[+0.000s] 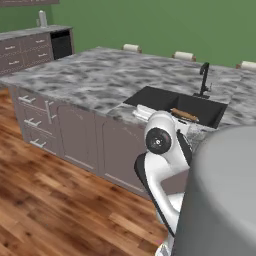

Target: Open the cabinet, pick the kettle from the cabinet, and place it in the sink.

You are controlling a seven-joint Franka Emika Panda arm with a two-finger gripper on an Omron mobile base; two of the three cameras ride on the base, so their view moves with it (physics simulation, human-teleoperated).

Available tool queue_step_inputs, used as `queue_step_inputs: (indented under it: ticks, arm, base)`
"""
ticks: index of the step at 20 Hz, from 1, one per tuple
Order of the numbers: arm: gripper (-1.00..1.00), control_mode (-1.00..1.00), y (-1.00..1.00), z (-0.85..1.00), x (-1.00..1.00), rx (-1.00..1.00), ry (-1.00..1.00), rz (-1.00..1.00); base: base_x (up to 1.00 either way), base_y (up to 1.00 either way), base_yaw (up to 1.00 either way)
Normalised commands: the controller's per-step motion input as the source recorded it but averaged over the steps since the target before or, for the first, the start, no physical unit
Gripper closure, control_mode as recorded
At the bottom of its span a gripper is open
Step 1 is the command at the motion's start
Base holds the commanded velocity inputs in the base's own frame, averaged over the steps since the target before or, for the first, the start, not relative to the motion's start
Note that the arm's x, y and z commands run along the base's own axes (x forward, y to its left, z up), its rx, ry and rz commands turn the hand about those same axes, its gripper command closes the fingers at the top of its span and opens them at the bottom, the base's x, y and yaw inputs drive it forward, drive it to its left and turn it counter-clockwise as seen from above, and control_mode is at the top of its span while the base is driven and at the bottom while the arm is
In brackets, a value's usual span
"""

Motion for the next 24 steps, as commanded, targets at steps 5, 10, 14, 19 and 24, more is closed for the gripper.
queue_step_inputs:
  ticks: [5, 10, 14, 19, 24]
  arm:
    - [1.00, 1.00, 0.00, 0.00, 0.00, 0.00, 0.00, 0.00]
    - [1.00, 1.00, 0.00, 0.00, 0.00, 0.00, 0.00, 0.00]
    - [1.00, 1.00, 0.00, 0.00, 0.00, 0.00, 0.00, 0.00]
    - [1.00, 1.00, 0.00, 0.00, 0.00, 0.00, 0.00, 0.00]
    - [1.00, 1.00, 0.00, 0.00, 0.00, 0.00, 0.00, 0.00]
  base:
    - [0.71, 0.05, -0.13]
    - [0.59, 0.00, -0.25]
    - [0.42, 0.04, -0.51]
    - [0.37, 0.25, -0.67]
    - [0.52, 0.34, -0.39]
